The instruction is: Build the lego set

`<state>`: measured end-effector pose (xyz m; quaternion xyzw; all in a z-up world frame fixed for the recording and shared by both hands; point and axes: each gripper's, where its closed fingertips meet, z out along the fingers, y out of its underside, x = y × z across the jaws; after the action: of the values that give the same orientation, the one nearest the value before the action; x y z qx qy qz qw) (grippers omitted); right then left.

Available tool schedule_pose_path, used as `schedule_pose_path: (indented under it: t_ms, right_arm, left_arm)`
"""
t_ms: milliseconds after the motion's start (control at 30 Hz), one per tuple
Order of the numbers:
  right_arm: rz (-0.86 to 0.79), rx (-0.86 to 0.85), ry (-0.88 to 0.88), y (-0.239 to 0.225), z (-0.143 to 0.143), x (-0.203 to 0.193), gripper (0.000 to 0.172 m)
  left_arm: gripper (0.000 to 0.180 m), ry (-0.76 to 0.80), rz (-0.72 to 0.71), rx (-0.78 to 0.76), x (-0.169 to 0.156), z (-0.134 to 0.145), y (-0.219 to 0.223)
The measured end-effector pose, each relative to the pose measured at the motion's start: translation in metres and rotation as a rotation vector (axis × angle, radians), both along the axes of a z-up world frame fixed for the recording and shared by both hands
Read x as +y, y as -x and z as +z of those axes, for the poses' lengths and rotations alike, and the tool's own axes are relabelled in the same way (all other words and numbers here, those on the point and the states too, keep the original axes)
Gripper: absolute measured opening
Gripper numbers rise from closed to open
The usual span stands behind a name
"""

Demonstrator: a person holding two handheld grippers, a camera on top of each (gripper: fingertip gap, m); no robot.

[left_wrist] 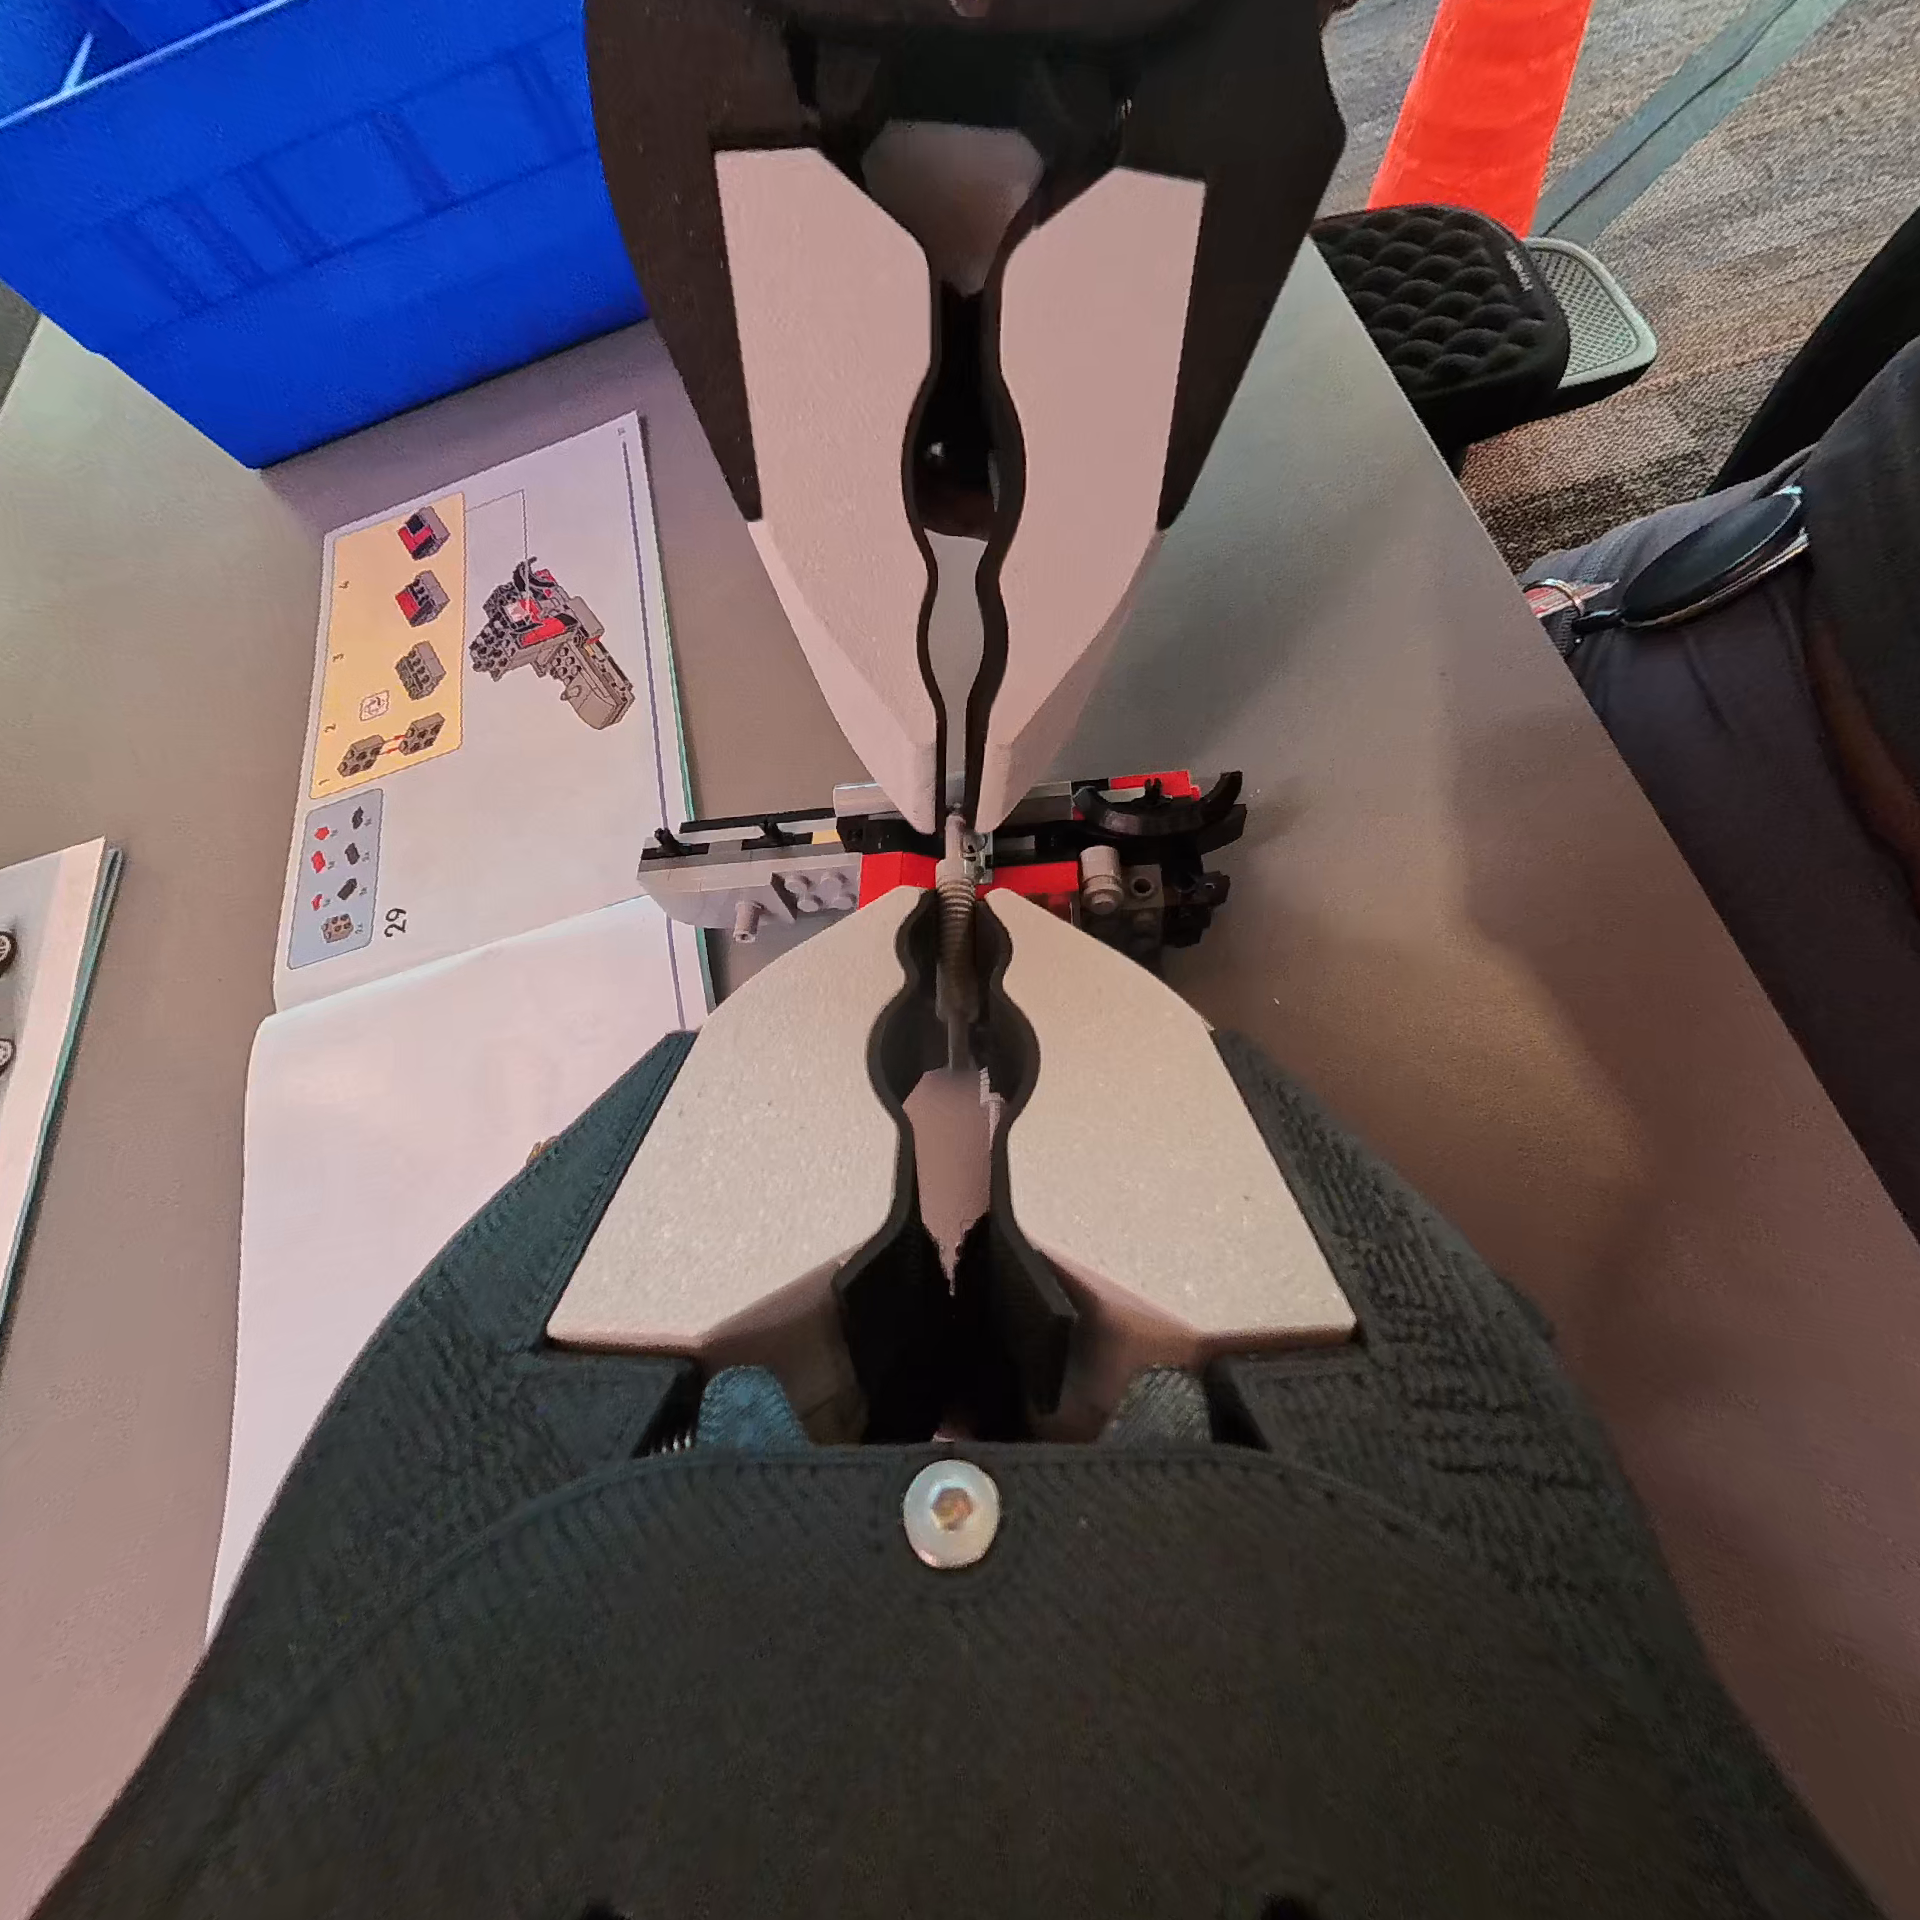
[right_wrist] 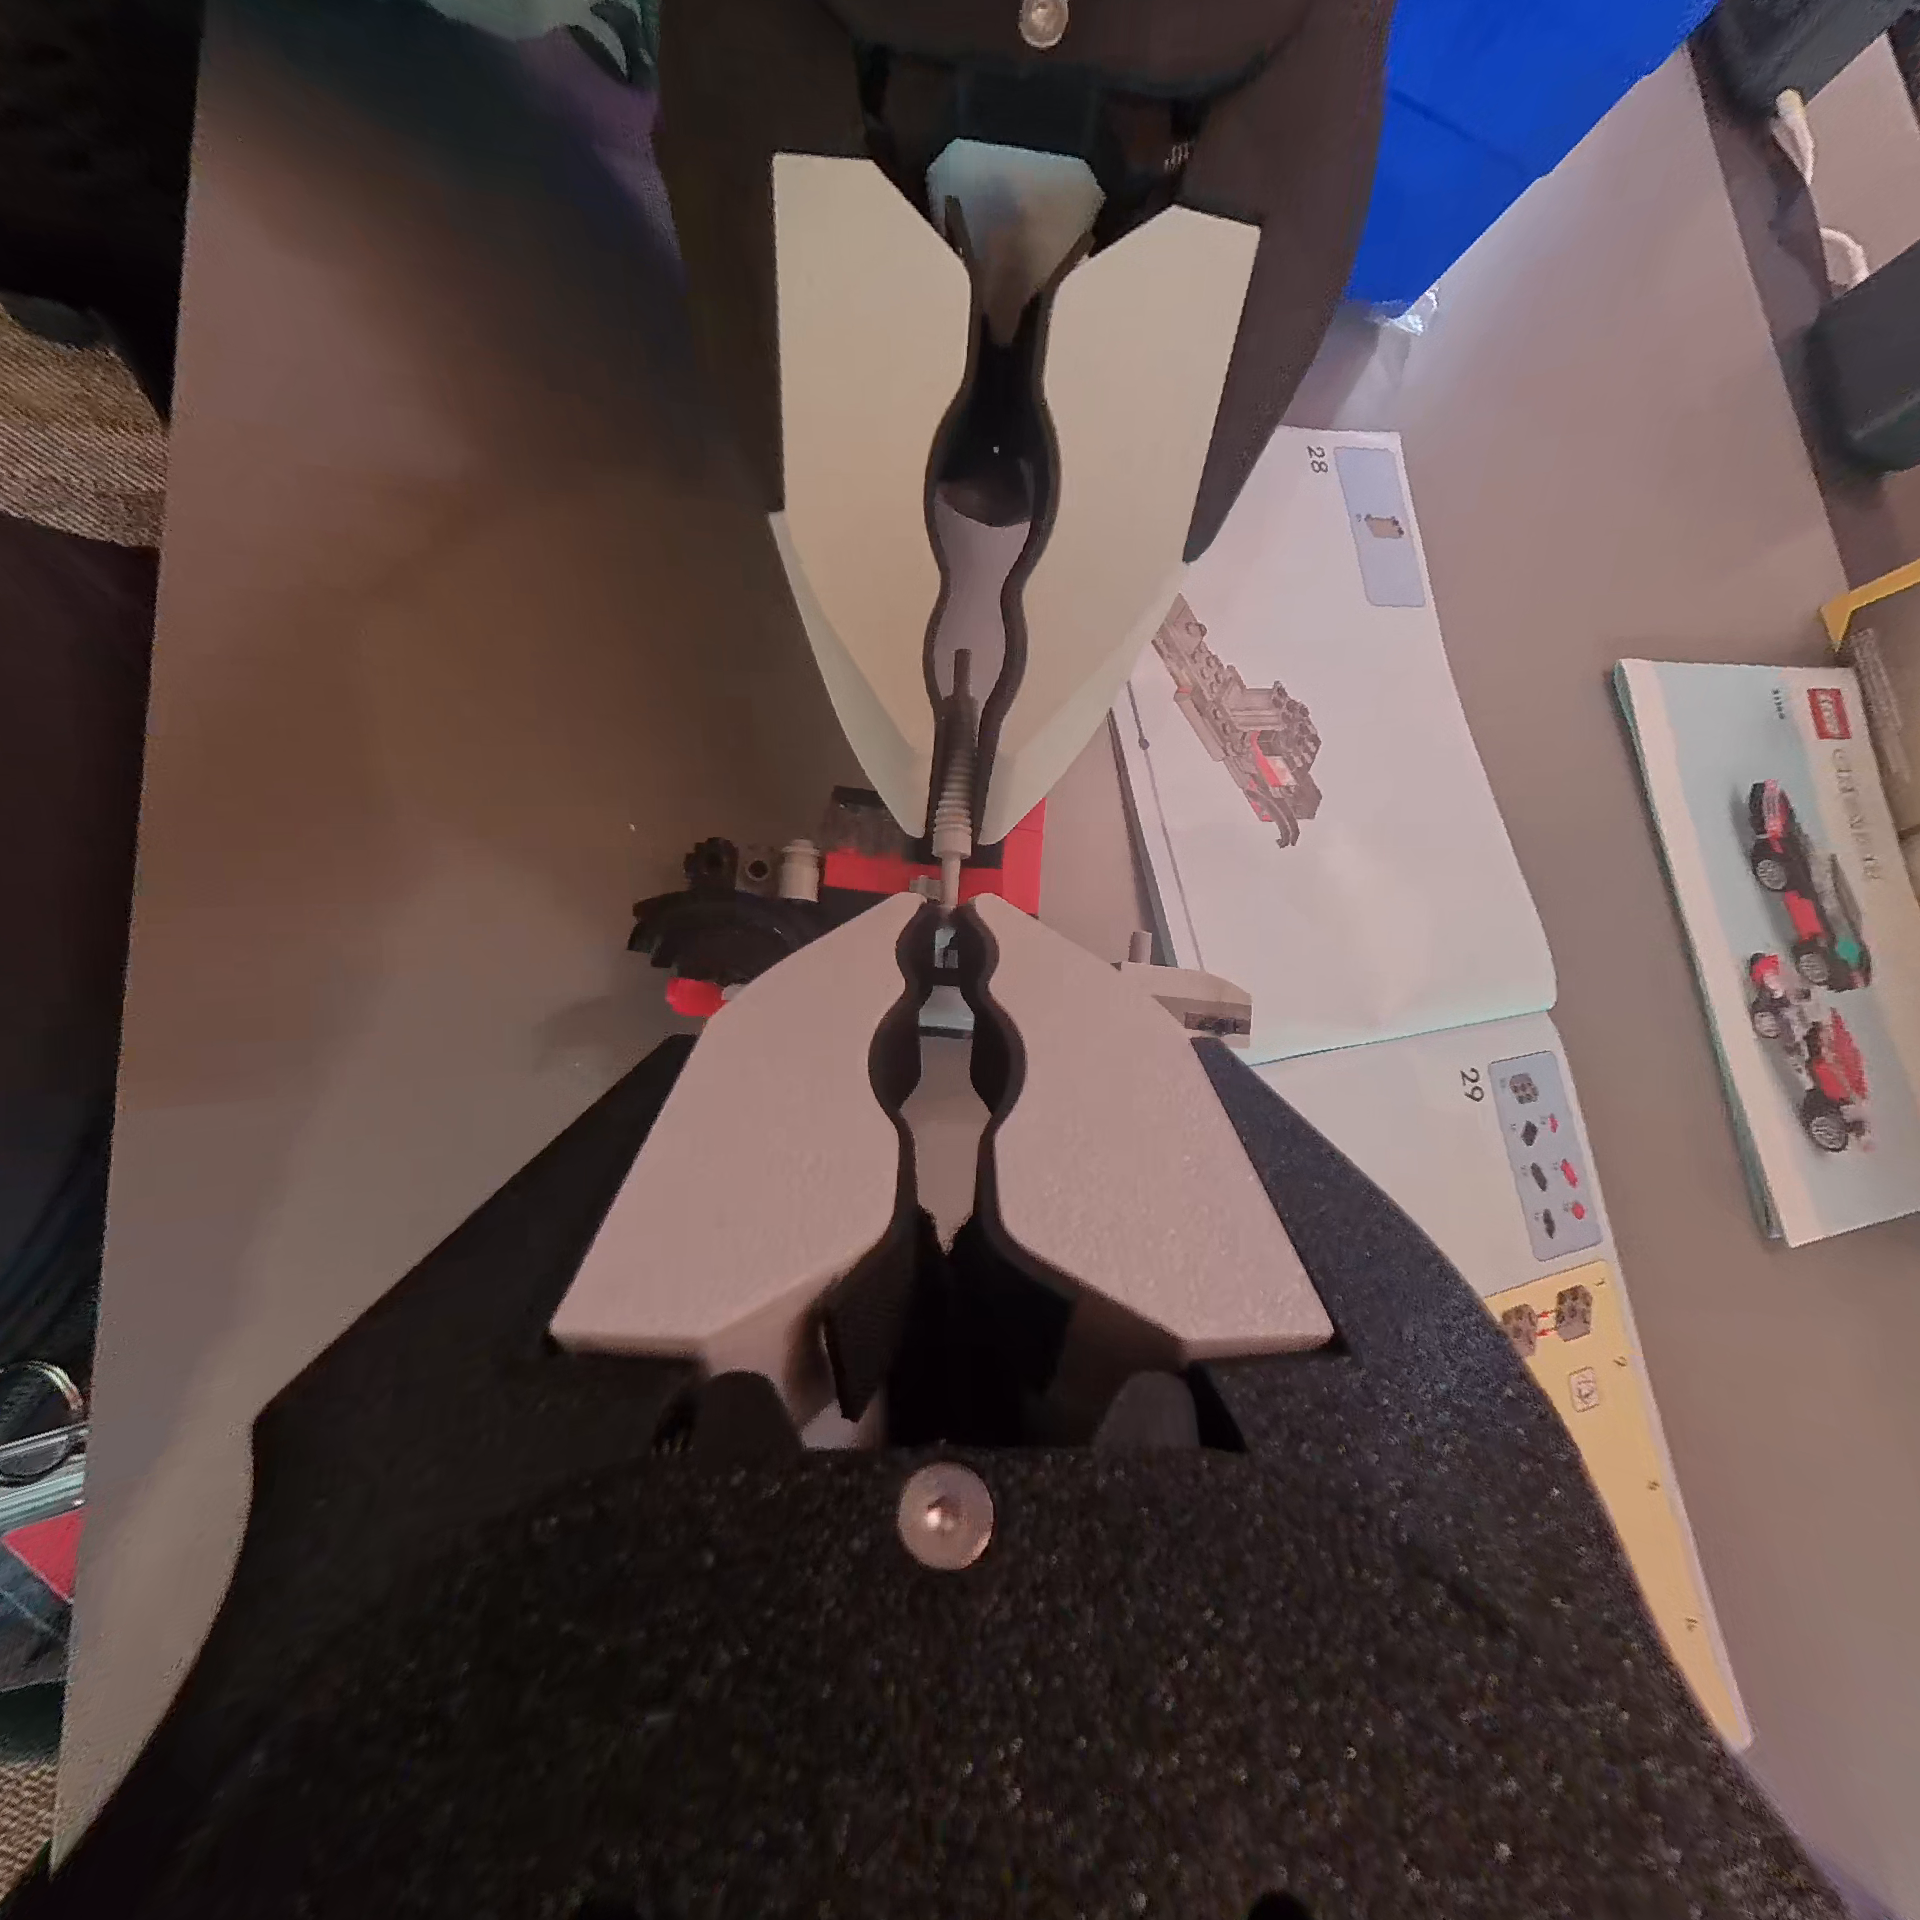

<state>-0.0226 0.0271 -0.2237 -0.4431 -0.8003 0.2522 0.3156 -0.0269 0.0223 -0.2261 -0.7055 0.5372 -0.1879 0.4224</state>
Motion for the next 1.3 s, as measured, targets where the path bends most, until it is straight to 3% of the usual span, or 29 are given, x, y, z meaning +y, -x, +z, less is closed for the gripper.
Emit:
schedule_pose_path:
  t_ms: [767, 900, 1033, 1300]
  right_arm:
    - [-0.024, 0.290, -0.282, -0.0039, -0.0007, -0.0017, 0.005]
    - [-0.083, 0.263, -0.083, -0.0011, -0.0006, 0.0018, 0.004]
    - [-0.106, 0.106, 0.160, -0.0013, -0.0020, 0.0029, 0.004]
    - [-0.122, -0.045, 0.299, 0.0036, -0.0033, 0.0027, 0.004]
  left_arm:
    - [0.006, -0.086, -0.043, 0.051, -0.0020, 0.0005, -0.0051]
    - [0.006, -0.040, -0.011, 0.023, 0.0016, -0.0001, -0.0019]
    - [0.006, 0.067, 0.024, -0.020, 0.0029, -0.0005, -0.0021]
    - [0.007, 0.239, 0.080, -0.075, 0.0021, -0.0023, 0.0039]
